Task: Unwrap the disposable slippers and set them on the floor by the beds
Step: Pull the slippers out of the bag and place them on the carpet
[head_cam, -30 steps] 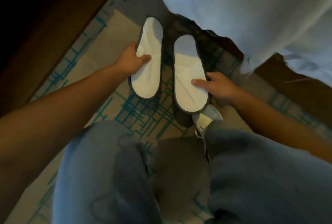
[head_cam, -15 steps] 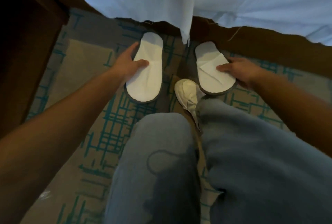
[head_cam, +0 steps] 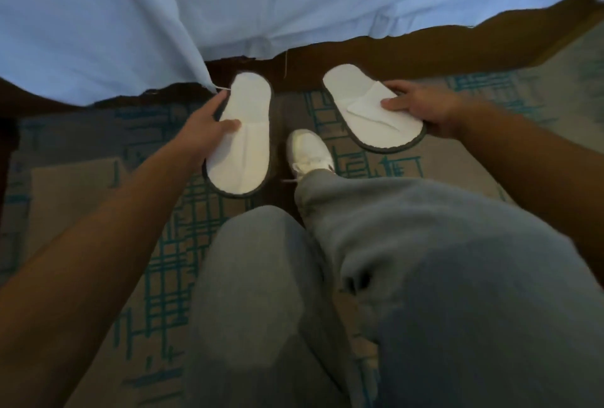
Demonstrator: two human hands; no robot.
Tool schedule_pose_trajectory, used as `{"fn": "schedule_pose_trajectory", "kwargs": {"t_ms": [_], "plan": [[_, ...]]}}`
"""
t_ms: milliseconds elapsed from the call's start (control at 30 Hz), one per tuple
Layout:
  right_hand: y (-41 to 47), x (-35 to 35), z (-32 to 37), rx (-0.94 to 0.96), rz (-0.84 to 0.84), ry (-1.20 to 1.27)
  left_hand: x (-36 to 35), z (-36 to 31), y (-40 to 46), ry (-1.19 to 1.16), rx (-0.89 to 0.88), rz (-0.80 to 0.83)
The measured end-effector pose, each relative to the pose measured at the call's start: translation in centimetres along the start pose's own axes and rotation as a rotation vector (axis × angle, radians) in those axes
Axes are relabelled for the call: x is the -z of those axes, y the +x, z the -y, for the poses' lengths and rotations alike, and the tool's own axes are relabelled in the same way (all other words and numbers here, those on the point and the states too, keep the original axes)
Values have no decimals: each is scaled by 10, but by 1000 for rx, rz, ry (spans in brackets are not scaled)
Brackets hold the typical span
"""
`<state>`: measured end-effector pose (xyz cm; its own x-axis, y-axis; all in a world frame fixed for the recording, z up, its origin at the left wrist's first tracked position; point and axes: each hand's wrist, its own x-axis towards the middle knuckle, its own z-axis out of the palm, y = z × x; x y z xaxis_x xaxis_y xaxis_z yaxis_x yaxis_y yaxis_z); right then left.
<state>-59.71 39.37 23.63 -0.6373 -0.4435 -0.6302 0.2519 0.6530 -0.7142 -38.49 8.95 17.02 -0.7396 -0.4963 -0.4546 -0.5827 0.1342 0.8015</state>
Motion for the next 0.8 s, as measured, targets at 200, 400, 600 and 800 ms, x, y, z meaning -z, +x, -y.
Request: {"fn": "schedule_pose_trajectory", "kwargs": {"t_ms": [200,400,600,800], "plan": [[-16,13,15,82,-54,-80,0,-26,-15,31,-43,-14],[29,7,-23,127,-149,-69,-34,-29,12,77,-34,19],[95,-1,-92,45,-153,-93,-100,7,58,180,11,-31],[130,-24,-139,100,-180,-186,-148,60,71,82,109,-123]]}}
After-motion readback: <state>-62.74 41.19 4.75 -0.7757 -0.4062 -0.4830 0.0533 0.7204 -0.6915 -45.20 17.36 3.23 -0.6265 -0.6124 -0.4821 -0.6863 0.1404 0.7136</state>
